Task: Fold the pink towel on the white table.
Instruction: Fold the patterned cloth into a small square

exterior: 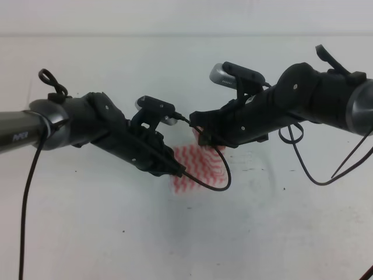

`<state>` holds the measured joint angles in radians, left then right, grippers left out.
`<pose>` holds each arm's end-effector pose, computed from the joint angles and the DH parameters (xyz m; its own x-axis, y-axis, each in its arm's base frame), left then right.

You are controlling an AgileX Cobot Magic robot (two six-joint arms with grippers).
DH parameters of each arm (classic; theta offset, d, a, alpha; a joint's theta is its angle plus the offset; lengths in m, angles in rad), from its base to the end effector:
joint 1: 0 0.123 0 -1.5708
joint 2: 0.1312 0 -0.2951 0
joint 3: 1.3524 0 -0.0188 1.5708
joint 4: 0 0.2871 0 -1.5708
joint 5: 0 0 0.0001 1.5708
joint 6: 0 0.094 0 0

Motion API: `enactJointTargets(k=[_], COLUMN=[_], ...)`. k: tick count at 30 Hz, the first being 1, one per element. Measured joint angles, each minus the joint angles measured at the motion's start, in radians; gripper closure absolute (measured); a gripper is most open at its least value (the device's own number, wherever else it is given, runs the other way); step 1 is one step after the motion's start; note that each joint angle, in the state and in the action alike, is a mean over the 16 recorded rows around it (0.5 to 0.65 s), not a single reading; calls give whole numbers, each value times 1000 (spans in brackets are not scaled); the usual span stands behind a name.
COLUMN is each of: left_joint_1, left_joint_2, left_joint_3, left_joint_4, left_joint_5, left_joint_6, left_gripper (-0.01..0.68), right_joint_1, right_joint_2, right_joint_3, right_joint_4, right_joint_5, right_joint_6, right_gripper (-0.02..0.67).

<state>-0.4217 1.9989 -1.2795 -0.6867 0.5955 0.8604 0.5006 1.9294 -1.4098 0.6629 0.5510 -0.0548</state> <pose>0.3858 -0.2098 0.1397 -0.6536 0.5606 -0.5084 0.7211 0.6654 -0.1933 0.3923 0.2492 0.2113 -0.9059 0.0520 -0.4204 -0.2020 0.8193 0.5365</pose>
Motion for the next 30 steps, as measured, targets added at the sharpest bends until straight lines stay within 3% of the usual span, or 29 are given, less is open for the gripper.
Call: enactJointTargets(k=[14,30], left_joint_1=[0,0], left_joint_2=[-26,-69], left_joint_3=[1,1], left_joint_4=[89,-2], left_joint_5=[27,87], left_joint_6=[5,96], left_gripper=[677,677], right_joint_1=[0,0], right_joint_2=[4,1], right_joint_3=[0,0], right_joint_4=[-3,-11], right_joint_5=[-3,-10], right_joint_6=[0,0], right_gripper=[662,663])
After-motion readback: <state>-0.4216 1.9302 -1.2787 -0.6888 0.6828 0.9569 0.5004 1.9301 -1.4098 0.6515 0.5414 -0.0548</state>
